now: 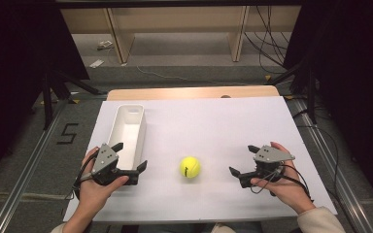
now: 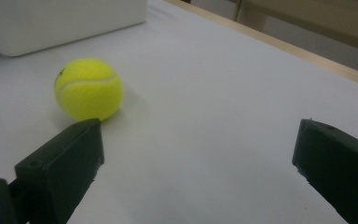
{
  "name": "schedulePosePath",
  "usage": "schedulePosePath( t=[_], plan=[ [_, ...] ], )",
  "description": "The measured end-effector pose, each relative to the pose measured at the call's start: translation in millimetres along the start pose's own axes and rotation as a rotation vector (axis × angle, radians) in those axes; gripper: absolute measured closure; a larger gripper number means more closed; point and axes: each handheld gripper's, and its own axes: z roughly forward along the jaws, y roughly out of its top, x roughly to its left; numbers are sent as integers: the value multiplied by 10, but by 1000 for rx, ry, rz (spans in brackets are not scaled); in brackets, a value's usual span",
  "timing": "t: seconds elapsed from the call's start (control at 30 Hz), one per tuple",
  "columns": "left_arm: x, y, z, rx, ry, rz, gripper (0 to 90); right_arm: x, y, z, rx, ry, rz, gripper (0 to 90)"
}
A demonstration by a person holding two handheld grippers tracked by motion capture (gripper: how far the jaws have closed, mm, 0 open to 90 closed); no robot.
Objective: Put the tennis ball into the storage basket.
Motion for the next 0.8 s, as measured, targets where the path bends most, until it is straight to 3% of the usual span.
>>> schedulePosePath(
  t=[0.8],
  plan=[
    [-5, 5, -2, -4, -2, 0, 0, 166, 63, 158, 11, 34, -23, 52]
  ],
)
